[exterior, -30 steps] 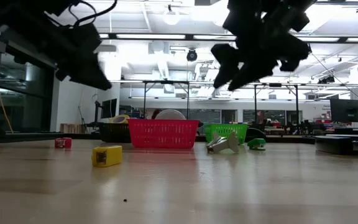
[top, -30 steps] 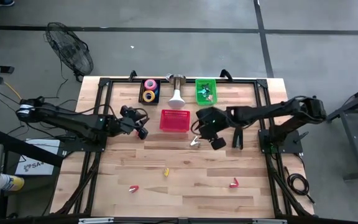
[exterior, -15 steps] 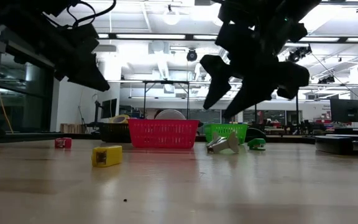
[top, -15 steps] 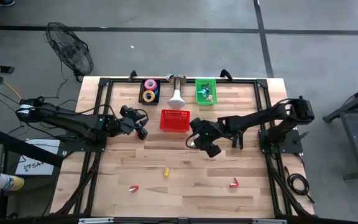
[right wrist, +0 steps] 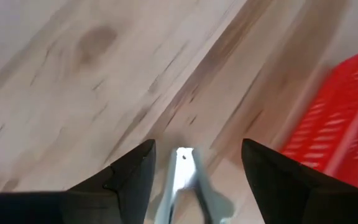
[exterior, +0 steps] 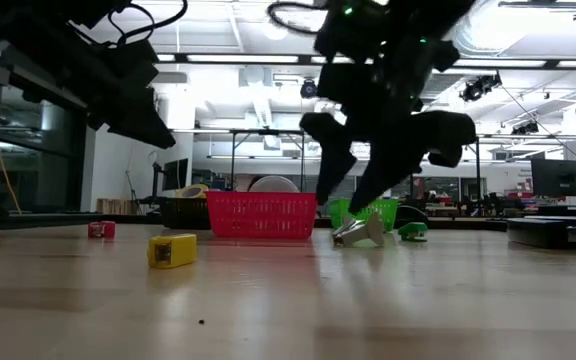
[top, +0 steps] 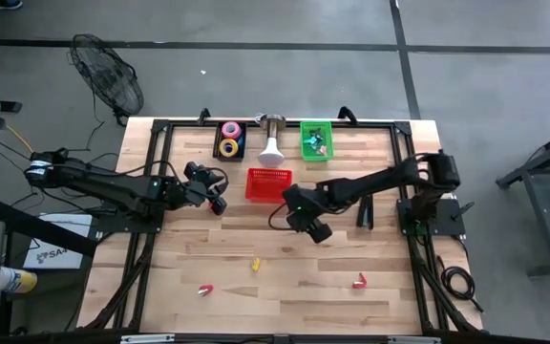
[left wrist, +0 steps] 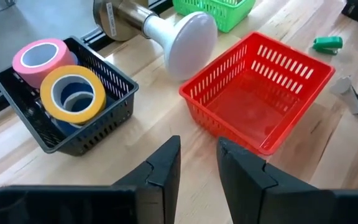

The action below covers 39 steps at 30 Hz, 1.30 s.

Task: Pick and place Stapler, Stapler remover, tape
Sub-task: Put the green staple remover into the green basket

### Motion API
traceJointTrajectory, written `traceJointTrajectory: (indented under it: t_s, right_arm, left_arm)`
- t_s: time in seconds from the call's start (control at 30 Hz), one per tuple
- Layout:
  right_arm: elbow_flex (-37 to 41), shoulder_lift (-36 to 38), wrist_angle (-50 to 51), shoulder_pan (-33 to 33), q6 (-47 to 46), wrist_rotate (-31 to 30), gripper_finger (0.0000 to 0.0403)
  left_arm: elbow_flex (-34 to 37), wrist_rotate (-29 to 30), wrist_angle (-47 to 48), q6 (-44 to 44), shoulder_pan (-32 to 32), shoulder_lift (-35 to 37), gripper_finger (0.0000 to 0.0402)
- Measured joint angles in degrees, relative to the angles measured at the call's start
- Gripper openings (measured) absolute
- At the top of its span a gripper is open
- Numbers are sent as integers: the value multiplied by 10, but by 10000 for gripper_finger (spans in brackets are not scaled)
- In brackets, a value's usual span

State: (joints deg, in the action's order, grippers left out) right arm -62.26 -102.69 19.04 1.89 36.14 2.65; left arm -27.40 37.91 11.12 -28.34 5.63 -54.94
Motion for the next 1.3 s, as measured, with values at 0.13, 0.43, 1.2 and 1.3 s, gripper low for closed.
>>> traceJointTrajectory:
  t_s: [0.13,0.43,1.2,1.3]
  right_arm:
    - [-52,-39,86,0,-1,-12,229]
    - [-106,-87,142,0,21,-19,228]
    - [-109,-105,203,-12,-59,-30,154]
    - [-109,-105,209,-12,-73,-32,138]
  left_arm:
    - [0,0,6,-2,0,0,102]
    - [0,0,11,-2,0,0,102]
    - [0,0,14,-3,0,0,102]
    - [0,0,14,-3,0,0,102]
